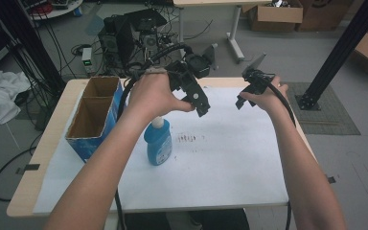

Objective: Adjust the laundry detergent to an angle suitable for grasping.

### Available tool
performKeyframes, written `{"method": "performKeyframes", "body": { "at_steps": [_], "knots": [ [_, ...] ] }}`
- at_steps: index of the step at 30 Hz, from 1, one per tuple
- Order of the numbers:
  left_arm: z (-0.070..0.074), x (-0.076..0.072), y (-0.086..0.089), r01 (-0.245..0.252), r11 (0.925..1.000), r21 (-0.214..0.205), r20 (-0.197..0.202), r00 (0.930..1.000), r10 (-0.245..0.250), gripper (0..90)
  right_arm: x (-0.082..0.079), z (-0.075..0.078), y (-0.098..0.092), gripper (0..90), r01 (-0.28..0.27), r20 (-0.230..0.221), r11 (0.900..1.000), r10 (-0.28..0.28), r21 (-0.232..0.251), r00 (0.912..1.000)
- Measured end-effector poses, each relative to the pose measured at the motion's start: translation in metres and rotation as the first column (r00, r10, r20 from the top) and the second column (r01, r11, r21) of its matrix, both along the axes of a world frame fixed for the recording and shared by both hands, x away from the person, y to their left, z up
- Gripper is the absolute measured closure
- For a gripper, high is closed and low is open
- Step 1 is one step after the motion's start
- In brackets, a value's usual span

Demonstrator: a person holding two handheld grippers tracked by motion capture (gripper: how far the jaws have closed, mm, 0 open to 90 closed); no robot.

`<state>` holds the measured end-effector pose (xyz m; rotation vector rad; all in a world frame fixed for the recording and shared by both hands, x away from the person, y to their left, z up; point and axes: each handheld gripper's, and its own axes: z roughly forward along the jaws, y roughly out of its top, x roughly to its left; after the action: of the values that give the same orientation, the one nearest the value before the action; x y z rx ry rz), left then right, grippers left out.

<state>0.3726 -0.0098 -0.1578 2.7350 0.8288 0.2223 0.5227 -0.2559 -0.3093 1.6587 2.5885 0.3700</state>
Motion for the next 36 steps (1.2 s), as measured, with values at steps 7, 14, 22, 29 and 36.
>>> {"method": "performKeyframes", "body": {
  "at_steps": [7,14,22,29,36],
  "knots": [
    [-0.0003,0.001,0.0021,-0.007,0.9999,-0.008,-0.002,1.0,0.007,0.1,0.003,-0.0048,-0.0013,17.8,0.008,-0.04,0.9999,-0.008,0.014,0.9992],
    [-0.0025,0.0013,0.0002,-0.01,0.9999,-0.004,-0.002,0.9999,0.01,0.1,0.0016,-0.0075,-0.0027,18.3,0.0,-0.033,0.9992,0.002,0.04,0.9995],
    [-0.002,0.0009,-0.0015,-0.014,0.9999,0.001,0.006,0.9999,0.014,0.1,0.0004,-0.0083,-0.0062,18.2,-0.002,-0.016,0.9988,0.003,0.048,0.9999],
    [-0.0056,-0.0005,-0.003,-0.016,0.9998,0.013,0.007,0.9999,0.016,0.1,-0.0018,-0.0076,-0.0061,18.2,0.006,-0.012,0.9987,-0.005,0.05,0.9999],
    [-0.005,-0.0025,-0.0013,-0.017,0.9998,0.013,0.008,0.9998,0.017,0.1,-0.0029,-0.0071,-0.0045,18.2,0.001,-0.009,0.999,-0.001,0.045,1.0]
  ]
}}
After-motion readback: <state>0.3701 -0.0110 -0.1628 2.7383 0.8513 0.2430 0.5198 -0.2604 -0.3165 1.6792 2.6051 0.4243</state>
